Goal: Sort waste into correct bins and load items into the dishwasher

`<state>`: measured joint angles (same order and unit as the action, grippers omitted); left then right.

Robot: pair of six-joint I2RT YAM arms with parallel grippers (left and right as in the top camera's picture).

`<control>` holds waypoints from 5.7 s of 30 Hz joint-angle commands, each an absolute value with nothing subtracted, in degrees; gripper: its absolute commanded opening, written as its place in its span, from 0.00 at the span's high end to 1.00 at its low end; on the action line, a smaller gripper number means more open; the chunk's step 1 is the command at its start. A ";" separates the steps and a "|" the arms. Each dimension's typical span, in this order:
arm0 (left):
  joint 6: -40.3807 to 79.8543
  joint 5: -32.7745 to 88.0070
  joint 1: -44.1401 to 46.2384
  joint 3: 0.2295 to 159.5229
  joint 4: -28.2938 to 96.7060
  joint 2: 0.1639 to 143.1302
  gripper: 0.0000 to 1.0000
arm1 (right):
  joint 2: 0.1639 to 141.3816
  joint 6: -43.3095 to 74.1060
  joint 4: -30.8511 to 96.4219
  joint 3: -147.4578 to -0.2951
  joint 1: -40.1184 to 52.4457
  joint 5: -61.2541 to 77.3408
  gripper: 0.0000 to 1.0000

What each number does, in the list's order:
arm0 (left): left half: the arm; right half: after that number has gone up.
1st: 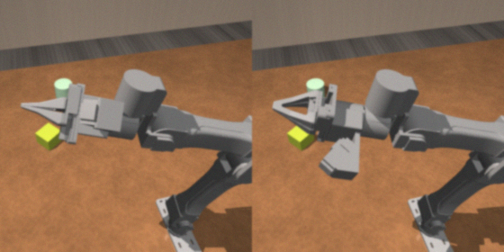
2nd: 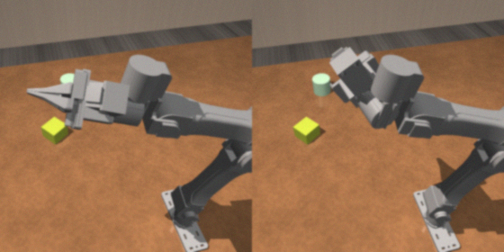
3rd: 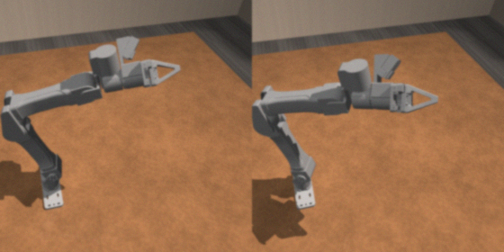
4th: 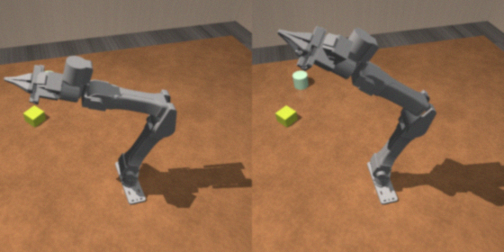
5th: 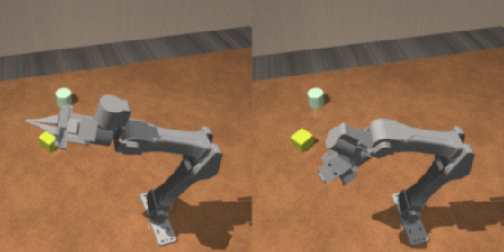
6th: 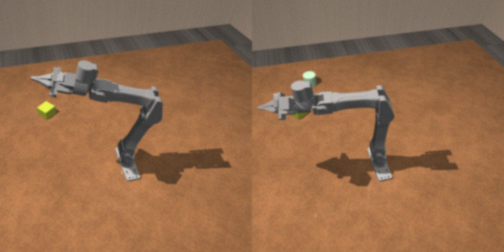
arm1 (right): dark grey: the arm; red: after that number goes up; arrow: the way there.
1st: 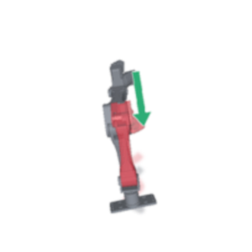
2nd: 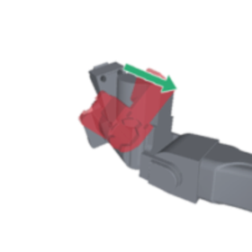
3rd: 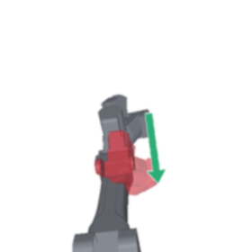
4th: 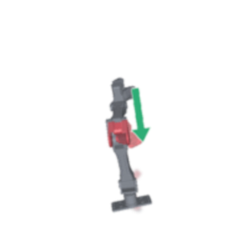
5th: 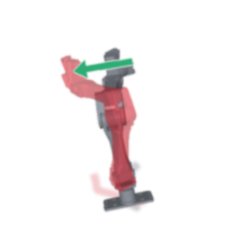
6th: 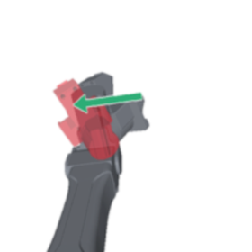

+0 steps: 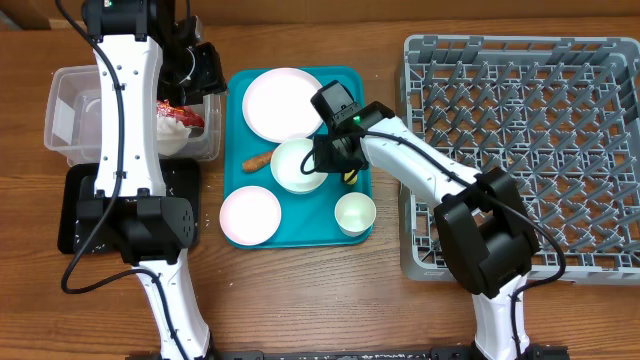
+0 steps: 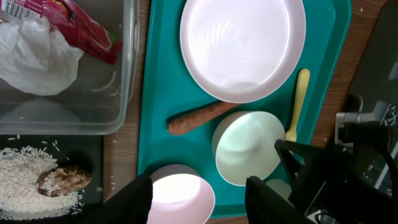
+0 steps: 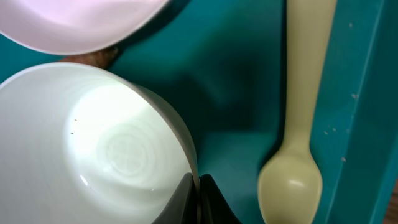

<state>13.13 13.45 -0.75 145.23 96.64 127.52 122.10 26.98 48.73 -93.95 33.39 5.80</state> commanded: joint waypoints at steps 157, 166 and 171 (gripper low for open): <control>11.57 11.42 -1.37 146.26 92.60 126.87 0.39 | 114.21 -6.37 45.58 -106.63 32.18 -40.34 0.02; 11.57 12.29 -6.48 146.32 94.13 126.63 0.43 | 107.94 -5.08 62.63 -106.30 32.18 28.47 0.02; 11.55 11.49 -8.47 146.32 94.63 126.63 0.42 | 109.47 -4.91 61.43 -101.71 34.89 38.52 0.20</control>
<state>12.93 11.77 -7.81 145.23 94.63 127.52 107.92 -5.67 62.26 -104.60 32.99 23.75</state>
